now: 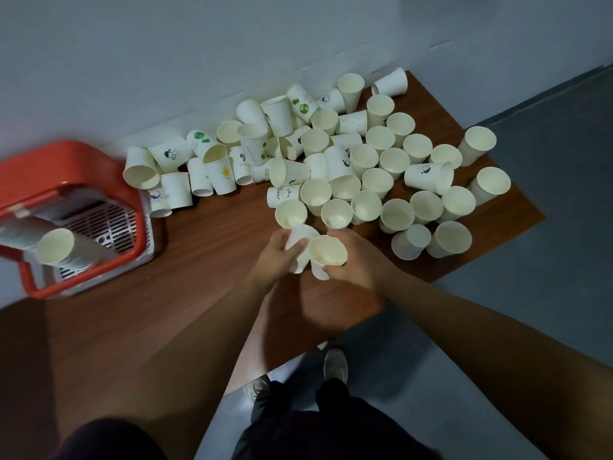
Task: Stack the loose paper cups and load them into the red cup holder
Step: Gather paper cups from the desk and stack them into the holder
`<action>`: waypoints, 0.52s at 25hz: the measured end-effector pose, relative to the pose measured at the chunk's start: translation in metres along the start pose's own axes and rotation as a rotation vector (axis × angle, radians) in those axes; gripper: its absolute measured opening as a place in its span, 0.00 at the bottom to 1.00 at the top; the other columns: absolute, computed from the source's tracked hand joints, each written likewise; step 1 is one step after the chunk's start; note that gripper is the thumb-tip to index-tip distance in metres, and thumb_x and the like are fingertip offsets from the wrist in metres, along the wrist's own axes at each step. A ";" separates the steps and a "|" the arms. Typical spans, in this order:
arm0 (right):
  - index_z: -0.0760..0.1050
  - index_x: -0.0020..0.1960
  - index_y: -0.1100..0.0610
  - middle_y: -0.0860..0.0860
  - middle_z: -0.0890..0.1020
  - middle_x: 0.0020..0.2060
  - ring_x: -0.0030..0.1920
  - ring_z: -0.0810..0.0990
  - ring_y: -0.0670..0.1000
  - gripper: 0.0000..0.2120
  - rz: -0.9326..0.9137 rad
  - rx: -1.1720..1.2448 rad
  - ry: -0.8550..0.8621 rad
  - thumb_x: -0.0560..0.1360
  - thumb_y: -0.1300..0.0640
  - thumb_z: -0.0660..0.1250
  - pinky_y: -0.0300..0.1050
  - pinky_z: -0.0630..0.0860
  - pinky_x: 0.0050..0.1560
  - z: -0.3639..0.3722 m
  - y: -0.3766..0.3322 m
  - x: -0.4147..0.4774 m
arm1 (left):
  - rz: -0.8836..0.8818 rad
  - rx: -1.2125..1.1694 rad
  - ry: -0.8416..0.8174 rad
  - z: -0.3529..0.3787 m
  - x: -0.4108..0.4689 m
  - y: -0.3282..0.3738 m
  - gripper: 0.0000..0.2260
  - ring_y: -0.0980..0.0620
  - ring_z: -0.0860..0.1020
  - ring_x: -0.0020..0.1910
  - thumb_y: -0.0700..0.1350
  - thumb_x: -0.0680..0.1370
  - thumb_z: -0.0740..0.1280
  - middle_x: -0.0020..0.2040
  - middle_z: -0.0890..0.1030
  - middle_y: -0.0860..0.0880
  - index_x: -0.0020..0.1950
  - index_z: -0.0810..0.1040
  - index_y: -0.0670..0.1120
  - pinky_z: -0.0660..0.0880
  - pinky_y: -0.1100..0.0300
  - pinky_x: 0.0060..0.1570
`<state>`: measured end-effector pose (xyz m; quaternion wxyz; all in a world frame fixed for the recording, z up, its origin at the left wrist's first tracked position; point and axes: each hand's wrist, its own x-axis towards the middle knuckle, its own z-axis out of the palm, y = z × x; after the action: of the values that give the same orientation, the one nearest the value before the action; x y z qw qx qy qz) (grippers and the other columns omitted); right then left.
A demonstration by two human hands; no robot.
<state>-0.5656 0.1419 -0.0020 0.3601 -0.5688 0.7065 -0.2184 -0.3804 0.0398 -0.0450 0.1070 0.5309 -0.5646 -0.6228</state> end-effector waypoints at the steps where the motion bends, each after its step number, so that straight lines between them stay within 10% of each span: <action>1: 0.67 0.71 0.54 0.49 0.74 0.63 0.62 0.72 0.46 0.34 -0.019 0.005 0.001 0.69 0.52 0.77 0.39 0.69 0.59 -0.001 -0.014 0.001 | 0.007 -0.028 0.009 -0.013 -0.007 0.002 0.26 0.49 0.80 0.57 0.60 0.76 0.70 0.63 0.77 0.50 0.69 0.68 0.52 0.80 0.46 0.56; 8: 0.69 0.68 0.48 0.45 0.75 0.61 0.60 0.73 0.45 0.30 -0.210 0.013 -0.069 0.69 0.48 0.75 0.44 0.71 0.59 0.023 -0.145 0.034 | 0.060 -0.267 0.057 -0.157 -0.078 0.018 0.33 0.45 0.76 0.64 0.49 0.73 0.70 0.71 0.72 0.51 0.76 0.64 0.59 0.78 0.47 0.59; 13: 0.69 0.68 0.48 0.43 0.75 0.60 0.57 0.75 0.45 0.32 -0.369 0.018 -0.099 0.67 0.44 0.75 0.43 0.71 0.54 0.086 -0.252 0.057 | 0.160 -0.192 0.339 -0.259 -0.150 0.014 0.18 0.46 0.80 0.53 0.49 0.79 0.70 0.56 0.79 0.48 0.67 0.69 0.54 0.80 0.47 0.51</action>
<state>-0.3427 0.0312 0.1089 0.3535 -0.6954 0.5696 -0.2589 -0.1227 -0.0077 0.0999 0.2997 0.5687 -0.5170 -0.5652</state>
